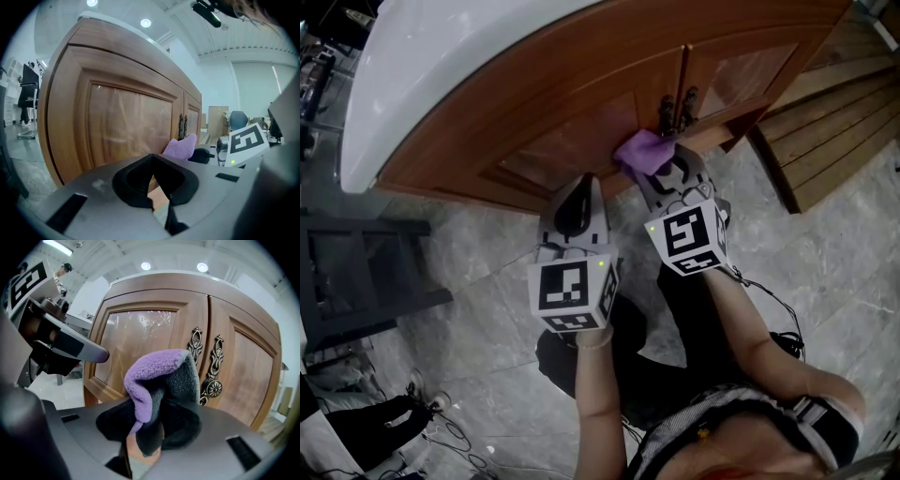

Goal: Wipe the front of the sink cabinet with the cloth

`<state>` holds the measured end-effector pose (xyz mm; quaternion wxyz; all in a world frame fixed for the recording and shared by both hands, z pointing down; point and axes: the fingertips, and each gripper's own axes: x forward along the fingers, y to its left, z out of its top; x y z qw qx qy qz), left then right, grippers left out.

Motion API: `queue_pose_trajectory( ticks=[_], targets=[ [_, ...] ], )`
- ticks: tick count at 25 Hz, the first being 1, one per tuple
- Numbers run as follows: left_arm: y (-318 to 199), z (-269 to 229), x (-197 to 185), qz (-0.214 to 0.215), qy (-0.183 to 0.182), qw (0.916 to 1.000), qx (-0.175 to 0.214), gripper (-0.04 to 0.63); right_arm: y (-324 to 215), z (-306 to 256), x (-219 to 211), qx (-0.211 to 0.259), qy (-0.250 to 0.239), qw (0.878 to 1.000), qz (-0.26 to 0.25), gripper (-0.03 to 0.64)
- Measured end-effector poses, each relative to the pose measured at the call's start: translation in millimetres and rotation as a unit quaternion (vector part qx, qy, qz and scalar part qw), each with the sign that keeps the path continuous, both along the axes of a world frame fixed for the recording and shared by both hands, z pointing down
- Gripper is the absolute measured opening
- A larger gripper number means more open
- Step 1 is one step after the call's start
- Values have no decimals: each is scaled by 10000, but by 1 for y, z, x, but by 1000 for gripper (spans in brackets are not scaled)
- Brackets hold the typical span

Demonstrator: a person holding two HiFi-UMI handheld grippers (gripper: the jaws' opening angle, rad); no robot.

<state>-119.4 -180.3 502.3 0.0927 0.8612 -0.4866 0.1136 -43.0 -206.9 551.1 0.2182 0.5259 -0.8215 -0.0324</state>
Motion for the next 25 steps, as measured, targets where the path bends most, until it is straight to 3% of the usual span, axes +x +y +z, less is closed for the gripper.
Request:
queue_pose_trajectory(
  ticks=[14,21,25],
  targets=[
    [-1,6,14,7,-152,9999,-50,0,1,0,1,-27,-248,9997,-47,181],
    [3,0,20,-265,-305,9992,-78,0,0,0,1,-57,-138,9998,-159,181],
    [5,-15,17,-518,-177,9985,-20,1,5,4,-3,-301,-98,9990,-331,179]
  ],
)
